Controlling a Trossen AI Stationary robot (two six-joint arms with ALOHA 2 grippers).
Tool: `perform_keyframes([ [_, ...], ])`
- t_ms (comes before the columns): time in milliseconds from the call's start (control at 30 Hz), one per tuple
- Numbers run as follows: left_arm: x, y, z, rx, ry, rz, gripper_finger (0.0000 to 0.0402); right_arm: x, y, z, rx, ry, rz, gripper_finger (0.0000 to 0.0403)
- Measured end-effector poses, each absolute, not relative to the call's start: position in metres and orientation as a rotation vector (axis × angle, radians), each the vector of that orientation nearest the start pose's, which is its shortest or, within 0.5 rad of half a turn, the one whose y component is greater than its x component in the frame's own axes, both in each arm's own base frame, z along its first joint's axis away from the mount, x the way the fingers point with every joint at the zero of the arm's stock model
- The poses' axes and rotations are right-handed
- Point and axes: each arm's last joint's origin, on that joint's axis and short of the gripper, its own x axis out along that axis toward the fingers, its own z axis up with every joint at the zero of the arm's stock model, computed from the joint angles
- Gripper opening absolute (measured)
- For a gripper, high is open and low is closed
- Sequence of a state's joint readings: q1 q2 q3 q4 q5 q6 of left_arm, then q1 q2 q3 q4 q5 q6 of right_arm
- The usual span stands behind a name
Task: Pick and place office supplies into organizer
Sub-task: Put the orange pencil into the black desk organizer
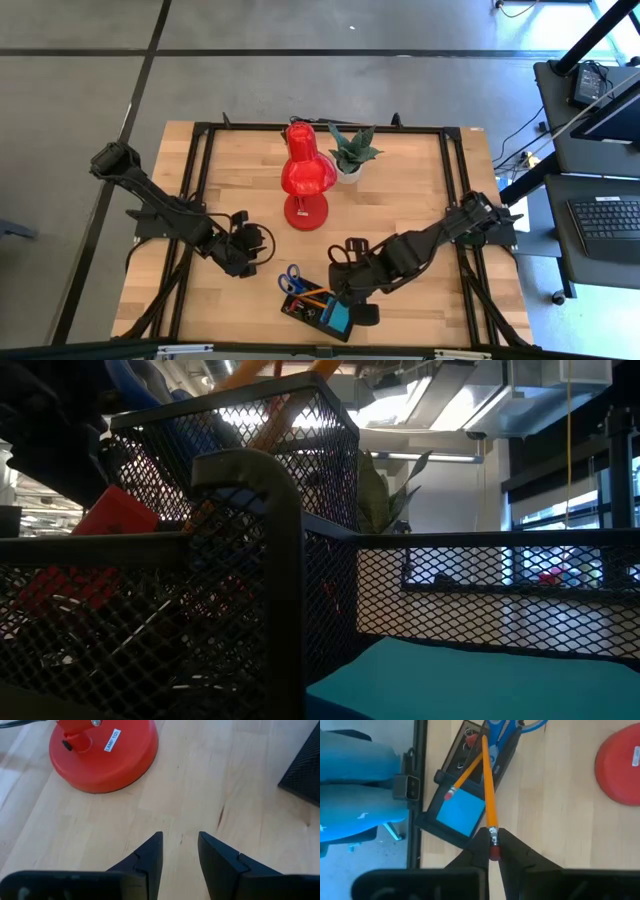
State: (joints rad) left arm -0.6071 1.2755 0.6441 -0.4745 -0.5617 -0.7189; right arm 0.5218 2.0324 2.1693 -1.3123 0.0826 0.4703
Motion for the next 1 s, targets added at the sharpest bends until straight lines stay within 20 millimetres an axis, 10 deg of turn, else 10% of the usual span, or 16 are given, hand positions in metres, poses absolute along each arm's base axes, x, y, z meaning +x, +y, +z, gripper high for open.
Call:
perform_keyframes([
  [467, 0.188, -0.112, 0.177, -0.058, 0.864, 0.282, 0.0117, 0.382, 0.21, 0.295, 0.053, 1.31, 0.116, 0.0024],
  [1000, 0.188, -0.111, 0.177, -0.057, 0.863, 0.283, 0.0116, 0.39, 0.215, 0.288, 0.018, 1.269, 0.164, 0.0044],
])
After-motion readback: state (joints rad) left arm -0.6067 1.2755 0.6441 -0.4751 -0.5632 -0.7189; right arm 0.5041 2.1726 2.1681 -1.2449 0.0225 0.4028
